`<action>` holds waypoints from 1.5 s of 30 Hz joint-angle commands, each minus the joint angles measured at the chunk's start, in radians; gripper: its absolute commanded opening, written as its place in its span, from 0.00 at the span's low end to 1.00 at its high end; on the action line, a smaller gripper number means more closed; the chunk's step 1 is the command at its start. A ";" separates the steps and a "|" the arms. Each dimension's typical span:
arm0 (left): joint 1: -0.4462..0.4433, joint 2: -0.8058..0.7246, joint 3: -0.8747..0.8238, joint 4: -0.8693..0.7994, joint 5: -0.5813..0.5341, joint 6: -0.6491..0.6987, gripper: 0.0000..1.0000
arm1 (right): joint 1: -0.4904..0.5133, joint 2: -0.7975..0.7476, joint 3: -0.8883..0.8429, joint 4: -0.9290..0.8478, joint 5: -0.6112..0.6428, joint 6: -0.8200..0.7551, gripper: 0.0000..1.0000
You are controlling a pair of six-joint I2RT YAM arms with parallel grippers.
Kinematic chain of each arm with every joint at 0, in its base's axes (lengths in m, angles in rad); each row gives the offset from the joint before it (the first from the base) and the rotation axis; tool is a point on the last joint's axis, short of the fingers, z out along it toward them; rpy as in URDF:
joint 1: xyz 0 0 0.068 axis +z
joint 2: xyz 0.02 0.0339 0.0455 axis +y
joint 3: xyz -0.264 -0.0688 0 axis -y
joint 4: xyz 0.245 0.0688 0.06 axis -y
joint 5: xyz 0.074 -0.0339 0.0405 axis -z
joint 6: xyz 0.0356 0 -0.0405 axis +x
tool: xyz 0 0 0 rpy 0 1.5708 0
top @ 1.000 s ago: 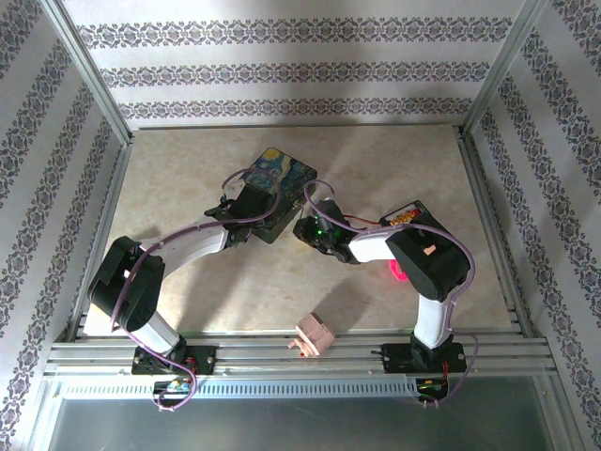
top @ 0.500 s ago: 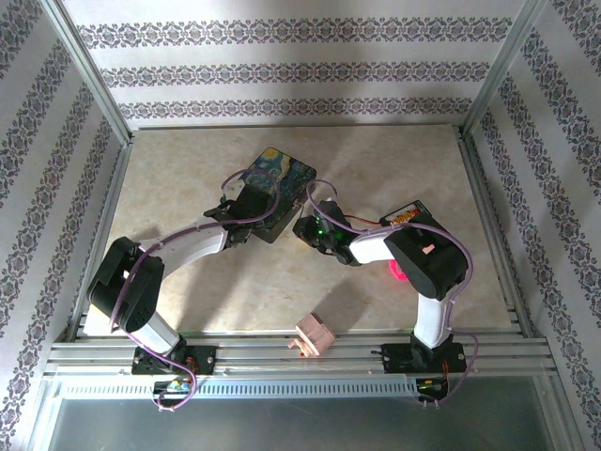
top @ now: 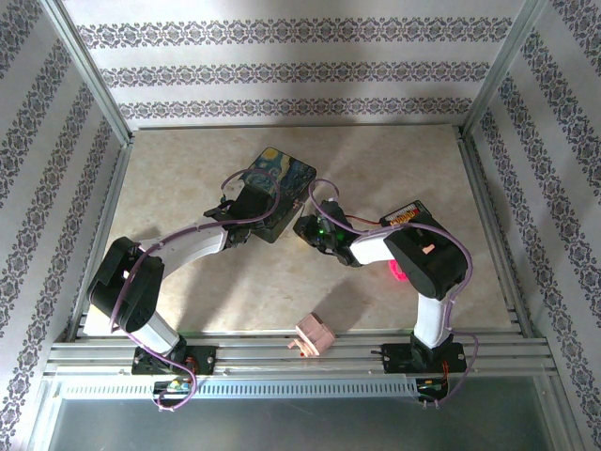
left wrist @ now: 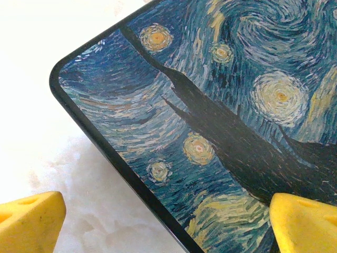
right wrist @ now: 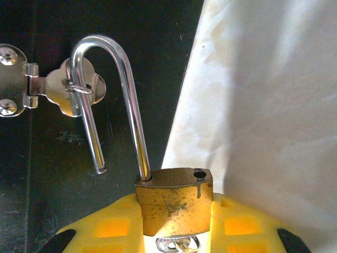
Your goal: Unlock a padlock with a key
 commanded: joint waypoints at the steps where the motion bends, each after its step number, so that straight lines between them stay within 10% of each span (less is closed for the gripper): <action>1: 0.004 -0.008 -0.038 -0.098 -0.007 0.016 0.99 | -0.034 0.019 -0.015 0.060 0.080 0.026 0.00; 45: 0.008 0.018 -0.055 -0.137 -0.024 0.020 0.99 | -0.068 0.013 0.010 0.127 0.060 0.080 0.00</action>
